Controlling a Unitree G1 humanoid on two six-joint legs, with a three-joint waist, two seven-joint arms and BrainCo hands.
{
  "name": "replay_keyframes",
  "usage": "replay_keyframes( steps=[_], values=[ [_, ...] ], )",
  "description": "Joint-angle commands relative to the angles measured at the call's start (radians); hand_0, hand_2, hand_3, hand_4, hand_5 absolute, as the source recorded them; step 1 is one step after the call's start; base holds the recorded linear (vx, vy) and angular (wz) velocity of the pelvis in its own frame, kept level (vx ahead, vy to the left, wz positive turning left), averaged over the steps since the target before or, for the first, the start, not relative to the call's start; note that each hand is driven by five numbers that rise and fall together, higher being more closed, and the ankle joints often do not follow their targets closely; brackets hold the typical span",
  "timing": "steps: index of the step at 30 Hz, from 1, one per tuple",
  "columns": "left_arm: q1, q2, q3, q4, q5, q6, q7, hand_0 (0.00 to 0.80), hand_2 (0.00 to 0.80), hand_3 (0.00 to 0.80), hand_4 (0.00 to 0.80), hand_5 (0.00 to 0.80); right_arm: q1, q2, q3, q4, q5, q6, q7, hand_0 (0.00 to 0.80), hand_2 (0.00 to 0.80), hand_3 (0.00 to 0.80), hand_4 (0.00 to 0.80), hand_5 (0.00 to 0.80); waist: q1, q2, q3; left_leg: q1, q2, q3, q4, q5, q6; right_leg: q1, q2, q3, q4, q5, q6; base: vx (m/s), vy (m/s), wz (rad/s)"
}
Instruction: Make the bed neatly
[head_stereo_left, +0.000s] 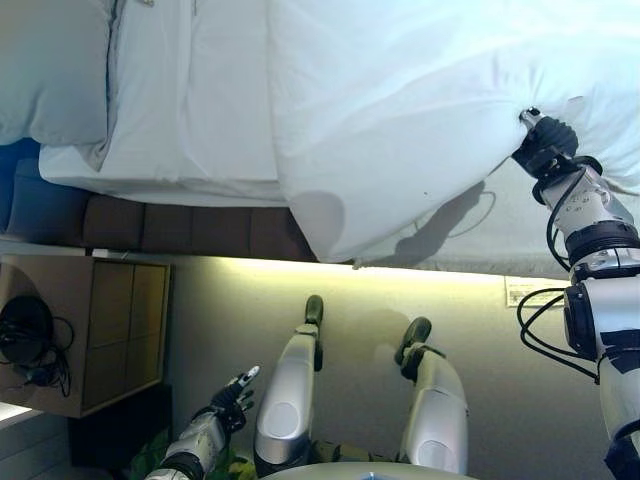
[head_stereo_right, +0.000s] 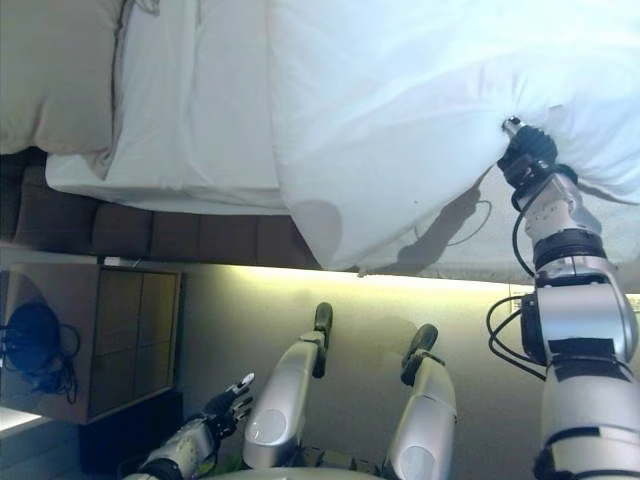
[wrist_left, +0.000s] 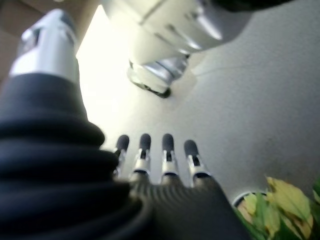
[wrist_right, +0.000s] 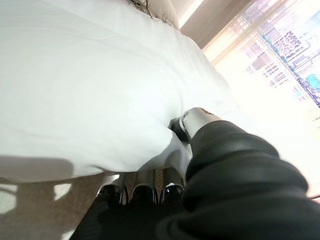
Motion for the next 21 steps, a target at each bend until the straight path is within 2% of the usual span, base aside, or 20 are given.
replay_keyframes(
  steps=[1,5,10,12,13,18,21],
  values=[
    [0.075,0.055,-0.019,0.067,0.021,-0.016,-0.007,0.0,0.0,0.0,0.0,0.0,0.041,-0.041,-0.03,-0.104,0.022,-0.037,0.069,0.8,0.8,0.8,0.8,0.8,0.036,-0.041,-0.118,-0.006,0.026,0.0,-0.037,0.018,0.007,0.089,-0.022,-0.015,-0.105,0.002,0.043,0.024,-0.006,0.08],
    [0.078,0.063,-0.004,0.082,0.025,-0.038,-0.026,0.0,0.0,0.0,0.0,0.0,0.053,-0.03,-0.022,-0.111,0.019,-0.02,0.085,0.8,0.8,0.8,0.8,0.8,0.041,-0.049,-0.142,0.043,0.032,-0.002,-0.066,0.02,0.002,0.152,-0.018,-0.029,-0.147,0.008,0.045,0.042,0.001,0.05],
    [0.057,0.074,0.007,0.031,0.006,-0.046,-0.033,0.0,0.0,0.0,0.0,0.0,0.083,0.006,-0.01,-0.138,0.014,0.007,0.093,0.8,0.8,0.8,0.8,0.8,0.044,-0.06,-0.177,0.109,0.038,-0.01,-0.108,0.028,-0.003,0.237,-0.007,-0.039,-0.204,0.016,0.048,0.092,0.009,0.06],
    [0.037,0.077,0.001,-0.018,-0.018,-0.04,-0.033,0.0,0.0,0.0,0.0,0.0,0.105,0.034,-0.003,-0.16,0.004,0.023,0.092,0.8,0.8,0.8,0.8,0.8,0.043,-0.067,-0.199,0.148,0.039,-0.015,-0.142,0.036,-0.005,0.285,0.002,-0.043,-0.243,0.024,0.052,0.092,0.023,0.04],
    [0.02,0.076,-0.008,-0.048,-0.034,-0.034,-0.036,0.0,0.0,0.0,0.0,0.0,0.118,0.054,0.007,-0.172,0.005,0.033,0.094,0.8,0.8,0.8,0.8,0.8,0.045,-0.07,-0.212,0.158,0.037,-0.013,-0.164,0.063,0.0,0.306,0.004,-0.056,-0.271,0.052,0.046,0.036,0.035,0.02],
    [-0.041,0.064,-0.042,-0.102,-0.095,-0.032,-0.062,0.0,0.0,0.0,0.0,0.0,0.145,0.126,0.041,-0.199,0.008,0.079,0.112,0.8,0.8,0.8,0.8,0.8,0.048,-0.082,-0.253,0.221,0.036,-0.021,-0.224,0.082,-0.006,0.393,0.019,-0.078,-0.338,0.064,0.049,0.108,0.02,0.07],
    [-0.079,0.039,-0.066,-0.118,-0.153,0.002,-0.097,0.0,0.0,0.0,0.0,0.0,0.161,0.19,0.065,-0.217,0.01,0.091,0.114,0.8,0.8,0.8,0.8,0.8,0.052,-0.088,-0.276,0.249,0.036,-0.026,-0.238,0.083,-0.006,0.429,0.023,-0.089,-0.354,0.065,0.048,0.138,0.012,0.04]
  ],
)
